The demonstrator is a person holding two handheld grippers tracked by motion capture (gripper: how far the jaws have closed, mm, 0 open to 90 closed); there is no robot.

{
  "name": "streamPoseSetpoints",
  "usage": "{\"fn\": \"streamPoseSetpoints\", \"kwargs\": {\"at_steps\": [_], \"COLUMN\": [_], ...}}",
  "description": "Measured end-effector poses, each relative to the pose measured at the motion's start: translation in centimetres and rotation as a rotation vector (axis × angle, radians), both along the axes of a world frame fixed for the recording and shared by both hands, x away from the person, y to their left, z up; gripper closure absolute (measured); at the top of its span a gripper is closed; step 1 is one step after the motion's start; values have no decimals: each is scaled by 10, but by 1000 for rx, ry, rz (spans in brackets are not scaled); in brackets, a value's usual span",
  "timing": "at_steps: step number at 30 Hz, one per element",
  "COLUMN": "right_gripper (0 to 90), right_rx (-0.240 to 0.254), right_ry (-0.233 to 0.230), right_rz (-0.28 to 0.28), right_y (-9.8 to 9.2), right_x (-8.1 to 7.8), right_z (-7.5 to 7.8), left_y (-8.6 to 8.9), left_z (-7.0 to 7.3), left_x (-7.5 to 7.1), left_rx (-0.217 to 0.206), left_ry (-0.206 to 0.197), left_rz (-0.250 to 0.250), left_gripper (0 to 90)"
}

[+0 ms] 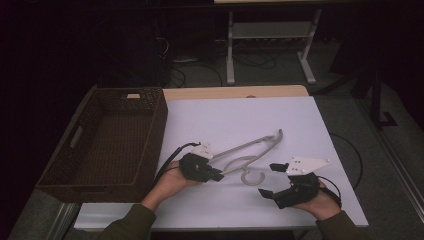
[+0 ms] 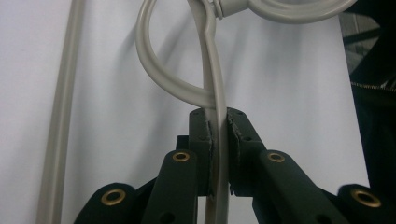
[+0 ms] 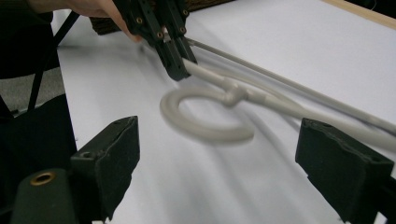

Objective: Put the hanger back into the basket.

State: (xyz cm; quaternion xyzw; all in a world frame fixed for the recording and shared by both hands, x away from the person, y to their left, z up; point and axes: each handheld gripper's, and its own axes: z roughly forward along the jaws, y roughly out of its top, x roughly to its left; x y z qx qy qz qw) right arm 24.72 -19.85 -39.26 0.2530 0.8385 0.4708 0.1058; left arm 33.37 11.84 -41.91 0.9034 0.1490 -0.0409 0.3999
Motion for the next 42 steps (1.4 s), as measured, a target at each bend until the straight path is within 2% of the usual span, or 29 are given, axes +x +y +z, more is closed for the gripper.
{"fn": "streamPoseSetpoints", "kwargs": {"at_steps": [6,8,13,19,24,30,42], "right_gripper": [108,99,83,83,73,72,68], "right_rx": [14,13,8,2,-3,-4,0], "right_ry": [8,14,30,31,24,19,19], "right_rz": [-43,-59,-106,-137,-147,-144,-148], "right_y": [-13,-17,-27,-29,-27,-26,-26], "right_x": [-2,-3,-2,2,3,3,4], "right_z": [-6,-9,-17,-25,-28,-28,-28], "left_y": [6,7,10,15,21,29,50], "left_z": [7,10,22,37,53,77,123], "left_x": [3,4,5,4,5,6,8], "left_rx": [-11,-30,-52,-90,-119,-146,-155], "left_ry": [10,22,20,33,42,31,6], "left_rz": [48,63,84,129,172,197,237], "left_gripper": [822,822,822,822,822,822,822]}}
